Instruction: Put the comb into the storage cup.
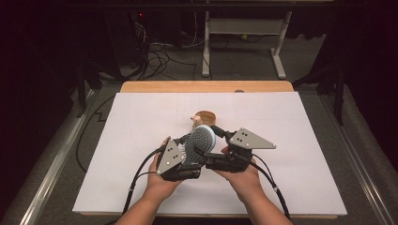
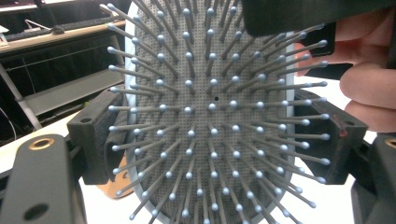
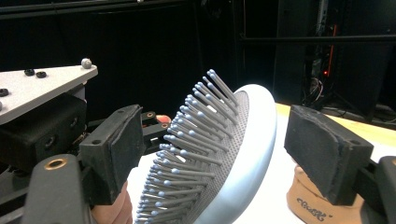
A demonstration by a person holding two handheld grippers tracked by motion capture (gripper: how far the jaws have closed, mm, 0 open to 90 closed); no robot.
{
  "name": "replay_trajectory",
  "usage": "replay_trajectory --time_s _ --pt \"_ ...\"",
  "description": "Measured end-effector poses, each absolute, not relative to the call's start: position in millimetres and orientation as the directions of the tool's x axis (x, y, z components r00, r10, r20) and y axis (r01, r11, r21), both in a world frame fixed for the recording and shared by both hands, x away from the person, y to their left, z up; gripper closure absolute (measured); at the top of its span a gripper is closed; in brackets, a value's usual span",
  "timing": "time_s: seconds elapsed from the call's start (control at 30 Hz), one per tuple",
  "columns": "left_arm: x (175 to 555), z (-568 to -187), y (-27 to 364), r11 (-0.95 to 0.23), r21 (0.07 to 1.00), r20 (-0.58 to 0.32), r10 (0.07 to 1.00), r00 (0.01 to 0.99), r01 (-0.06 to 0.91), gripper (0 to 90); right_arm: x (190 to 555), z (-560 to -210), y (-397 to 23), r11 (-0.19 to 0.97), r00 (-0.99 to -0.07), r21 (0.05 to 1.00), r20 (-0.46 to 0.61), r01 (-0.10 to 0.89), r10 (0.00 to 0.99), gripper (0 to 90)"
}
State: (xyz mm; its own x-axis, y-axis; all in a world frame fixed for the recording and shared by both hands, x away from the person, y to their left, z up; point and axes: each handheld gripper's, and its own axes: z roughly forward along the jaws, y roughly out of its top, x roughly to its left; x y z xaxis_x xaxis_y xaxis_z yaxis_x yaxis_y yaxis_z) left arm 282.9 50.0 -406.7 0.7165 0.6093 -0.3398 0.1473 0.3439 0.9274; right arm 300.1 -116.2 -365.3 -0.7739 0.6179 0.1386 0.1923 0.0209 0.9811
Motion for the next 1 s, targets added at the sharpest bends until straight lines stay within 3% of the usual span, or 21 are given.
replay_trajectory --time_s 1.0 --pt "280.9 -405.1 49.1 0.346 0.929 -0.330 0.620 0.712 0.129 20.5 302.9 -370.4 -112.6 -0.010 -0.781 0.968 0.207 0.250 0.590 41.3"
